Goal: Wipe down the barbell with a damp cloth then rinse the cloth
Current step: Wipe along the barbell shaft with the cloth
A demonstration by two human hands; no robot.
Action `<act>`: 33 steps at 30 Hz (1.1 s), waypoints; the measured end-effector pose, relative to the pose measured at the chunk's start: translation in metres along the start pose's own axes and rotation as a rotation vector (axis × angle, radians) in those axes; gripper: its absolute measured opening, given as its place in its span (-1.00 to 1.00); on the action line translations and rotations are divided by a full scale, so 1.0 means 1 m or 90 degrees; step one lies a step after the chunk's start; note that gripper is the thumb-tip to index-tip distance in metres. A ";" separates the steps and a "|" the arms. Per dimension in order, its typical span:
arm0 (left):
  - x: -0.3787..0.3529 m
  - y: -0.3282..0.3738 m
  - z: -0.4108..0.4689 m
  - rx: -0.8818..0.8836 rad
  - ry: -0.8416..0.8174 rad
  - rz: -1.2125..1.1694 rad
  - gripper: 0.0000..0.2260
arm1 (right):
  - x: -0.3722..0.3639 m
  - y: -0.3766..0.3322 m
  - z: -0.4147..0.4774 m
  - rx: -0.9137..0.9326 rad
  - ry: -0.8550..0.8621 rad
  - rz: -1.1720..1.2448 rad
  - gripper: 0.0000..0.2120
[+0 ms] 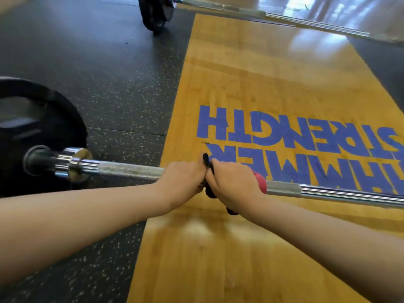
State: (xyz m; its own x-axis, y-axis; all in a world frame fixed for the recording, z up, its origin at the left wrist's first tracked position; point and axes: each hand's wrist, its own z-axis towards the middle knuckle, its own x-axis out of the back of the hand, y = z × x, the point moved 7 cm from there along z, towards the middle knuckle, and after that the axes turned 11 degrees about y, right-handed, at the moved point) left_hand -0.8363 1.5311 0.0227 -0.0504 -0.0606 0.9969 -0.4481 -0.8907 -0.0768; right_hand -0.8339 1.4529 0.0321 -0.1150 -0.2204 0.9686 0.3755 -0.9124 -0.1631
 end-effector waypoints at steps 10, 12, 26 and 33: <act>-0.018 -0.026 0.010 0.083 -0.369 -0.431 -0.60 | 0.011 0.042 -0.019 0.002 -0.031 -0.061 -0.74; -0.023 -0.024 0.011 0.087 -0.436 -0.467 -0.69 | 0.020 0.074 -0.033 -0.045 -0.018 -0.082 -0.74; -0.011 -0.015 0.009 0.018 -0.228 -0.128 -0.75 | 0.016 0.049 -0.021 -0.039 -0.042 -0.080 -0.71; 0.001 -0.011 -0.009 -0.014 -0.002 0.002 -0.70 | -0.001 -0.009 0.002 0.020 -0.033 -0.007 -0.69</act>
State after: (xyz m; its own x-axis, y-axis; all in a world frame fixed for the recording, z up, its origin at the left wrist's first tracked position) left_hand -0.8392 1.5447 0.0240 -0.0486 -0.0657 0.9967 -0.4672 -0.8805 -0.0808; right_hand -0.8355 1.4617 0.0328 -0.0715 -0.1913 0.9789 0.4026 -0.9035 -0.1472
